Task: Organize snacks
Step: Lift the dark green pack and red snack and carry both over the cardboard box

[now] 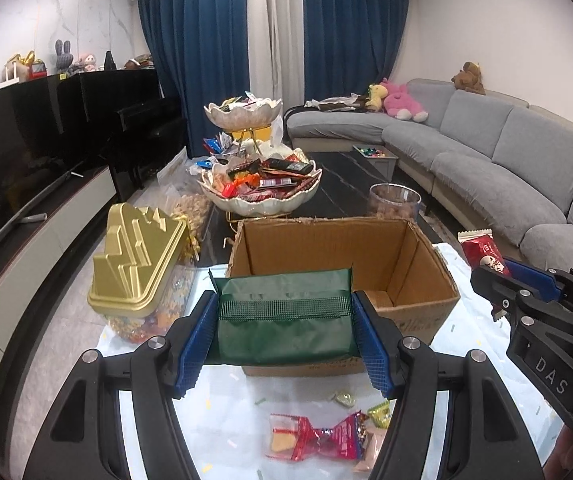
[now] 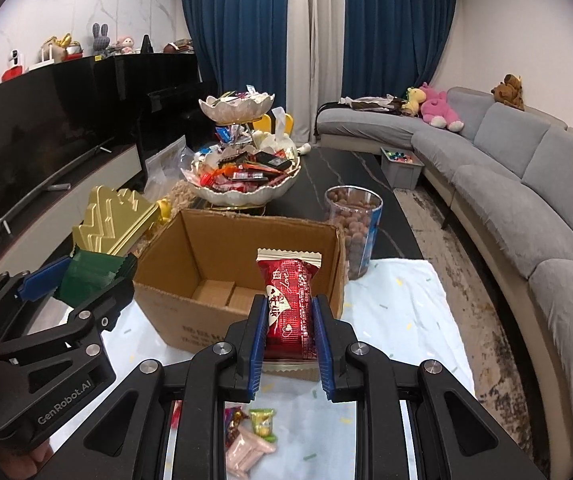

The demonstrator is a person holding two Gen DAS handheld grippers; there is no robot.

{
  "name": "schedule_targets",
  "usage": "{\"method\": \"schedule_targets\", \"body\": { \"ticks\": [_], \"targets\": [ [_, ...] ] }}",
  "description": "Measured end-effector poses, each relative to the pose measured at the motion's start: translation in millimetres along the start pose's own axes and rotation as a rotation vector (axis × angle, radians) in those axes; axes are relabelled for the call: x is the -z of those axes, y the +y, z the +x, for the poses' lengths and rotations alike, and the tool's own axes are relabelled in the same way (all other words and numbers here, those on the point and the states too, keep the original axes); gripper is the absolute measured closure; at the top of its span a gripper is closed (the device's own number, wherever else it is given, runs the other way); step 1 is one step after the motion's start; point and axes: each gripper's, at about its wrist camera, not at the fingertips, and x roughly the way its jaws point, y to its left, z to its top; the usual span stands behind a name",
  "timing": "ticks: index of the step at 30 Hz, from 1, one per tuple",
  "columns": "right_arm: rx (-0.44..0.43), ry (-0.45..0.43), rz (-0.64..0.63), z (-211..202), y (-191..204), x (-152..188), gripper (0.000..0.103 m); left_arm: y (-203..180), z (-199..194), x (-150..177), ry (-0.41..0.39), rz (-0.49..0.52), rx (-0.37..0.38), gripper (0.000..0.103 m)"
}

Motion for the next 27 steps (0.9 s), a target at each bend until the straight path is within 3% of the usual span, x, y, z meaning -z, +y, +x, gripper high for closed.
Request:
{"method": "schedule_targets", "body": {
  "ticks": [27],
  "targets": [
    [0.001,0.024,0.005,42,-6,-19,0.079,0,48,-27,0.016,0.014,0.028,0.038]
  ]
}}
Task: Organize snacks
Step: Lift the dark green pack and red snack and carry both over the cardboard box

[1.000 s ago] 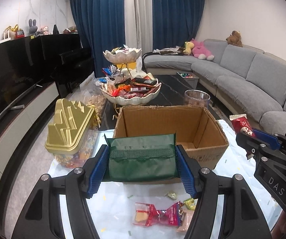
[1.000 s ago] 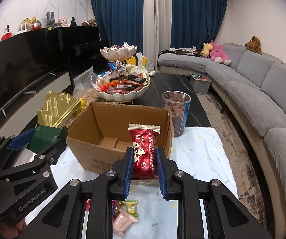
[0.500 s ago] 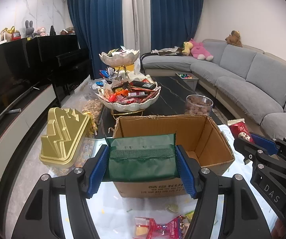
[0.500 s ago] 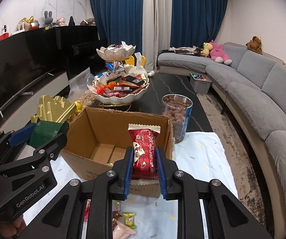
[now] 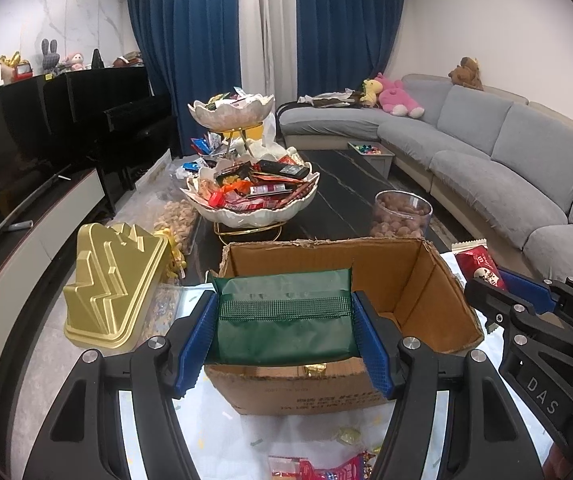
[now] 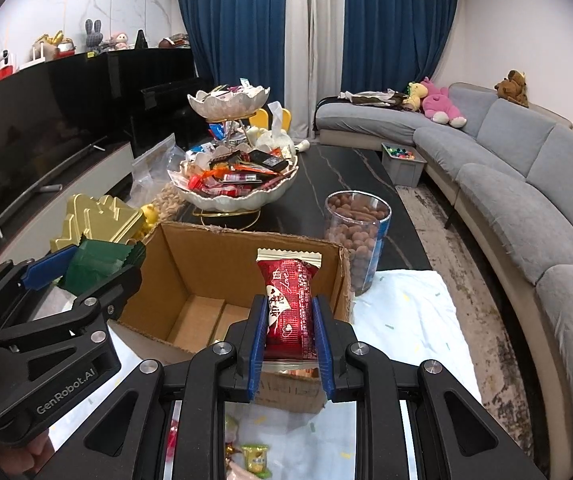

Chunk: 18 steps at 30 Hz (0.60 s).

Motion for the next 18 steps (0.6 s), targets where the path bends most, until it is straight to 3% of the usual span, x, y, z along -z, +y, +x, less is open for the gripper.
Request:
{"method": "schedule_targets", "body": {
  "ticks": [18],
  "targets": [
    [-0.003,0.019,0.006,31,0,-10,0.079,1,31,-9,0.017,0.007,0.007,0.037]
  ]
}}
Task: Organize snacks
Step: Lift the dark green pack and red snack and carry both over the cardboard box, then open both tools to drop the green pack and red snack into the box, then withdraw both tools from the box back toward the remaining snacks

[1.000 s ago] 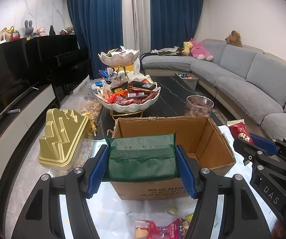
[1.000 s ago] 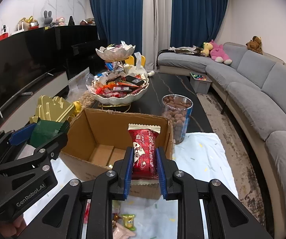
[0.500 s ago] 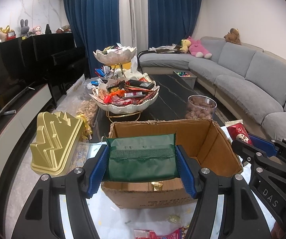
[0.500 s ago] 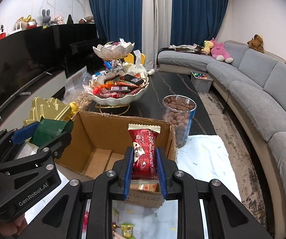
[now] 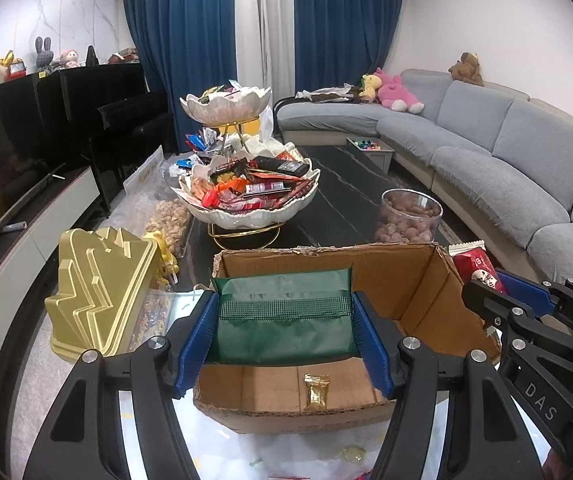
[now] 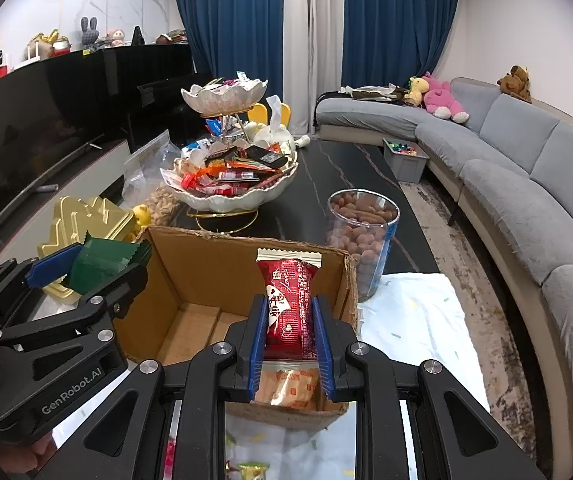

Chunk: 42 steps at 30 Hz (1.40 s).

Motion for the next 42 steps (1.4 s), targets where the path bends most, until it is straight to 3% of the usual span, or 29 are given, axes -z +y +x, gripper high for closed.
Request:
{"method": "schedule_targets", "body": {
  "ticks": [30,33,37,42],
  "targets": [
    [-0.001,0.016,-0.034,21,7,-4,0.077,1,24,0,0.041,0.008,-0.004,0.035],
    [0.019,-0.004,-0.041,18,7,-4,0.053,4,23,1,0.036,0.003,-0.01,0.031],
    [0.041,-0.021,-0.024,15,2,-5,0.037,10,21,2,0.031,-0.012,-0.023,0.022],
    [0.051,-0.026,-0.015,14,-2,-4,0.034,10,19,4,0.025,0.004,-0.029,0.016]
  ]
}}
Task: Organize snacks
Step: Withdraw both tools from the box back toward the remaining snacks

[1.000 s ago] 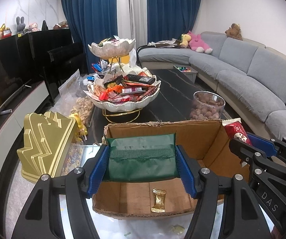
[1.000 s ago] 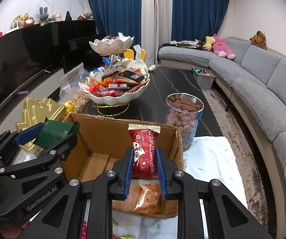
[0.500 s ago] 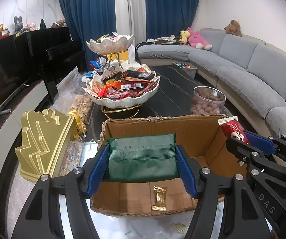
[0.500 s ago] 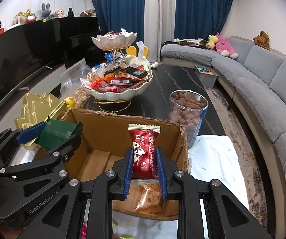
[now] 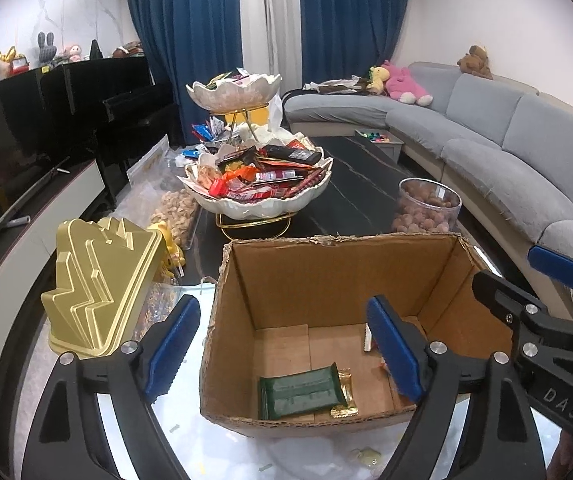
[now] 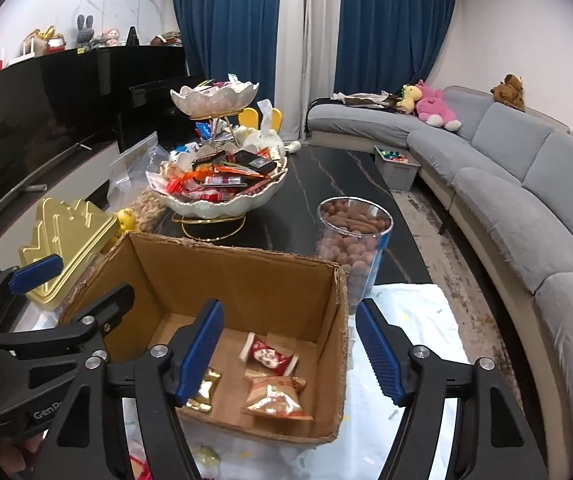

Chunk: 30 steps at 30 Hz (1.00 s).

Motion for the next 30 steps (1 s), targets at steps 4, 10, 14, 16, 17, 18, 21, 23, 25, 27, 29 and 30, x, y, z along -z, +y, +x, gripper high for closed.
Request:
{"method": "schedule_targets", "body": {
  "ticks": [4,10,14,16,17,18,21,23,25,27,29,30],
  "targets": [
    [0.003,0.003,0.009,-2,-2,1,0.033,0,-3,2,-0.003,0.003,-0.009,0.012],
    [0.013,-0.002,0.011,-9,-4,1,0.029,1,-13,3,-0.018,-0.002,-0.026,0.005],
    [0.02,-0.014,0.017,-19,-6,1,0.027,1,-23,3,-0.029,0.007,-0.035,0.002],
    [0.021,-0.017,0.017,-24,-6,1,0.027,1,-29,3,-0.036,0.013,-0.04,0.002],
    [0.021,-0.019,0.017,-26,-6,2,0.027,1,-31,3,-0.04,0.014,-0.042,0.001],
    [0.022,-0.021,0.017,-29,-6,2,0.027,1,-33,3,-0.042,0.014,-0.044,0.0],
    [0.021,-0.029,0.018,-37,-6,3,0.027,2,-41,3,-0.05,0.012,-0.043,0.0],
    [0.022,-0.035,0.017,-42,-5,3,0.027,3,-47,4,-0.056,0.012,-0.045,0.0],
    [0.023,-0.043,0.016,-48,-4,3,0.027,3,-53,5,-0.06,0.012,-0.047,0.0],
    [0.023,-0.049,0.016,-54,-4,3,0.027,3,-58,6,-0.064,0.01,-0.047,0.0],
    [0.024,-0.054,0.016,-58,-4,3,0.027,3,-63,8,-0.068,0.008,-0.048,0.0],
    [0.026,-0.057,0.015,-61,-3,3,0.027,3,-66,8,-0.07,0.008,-0.049,0.0]
  ]
}}
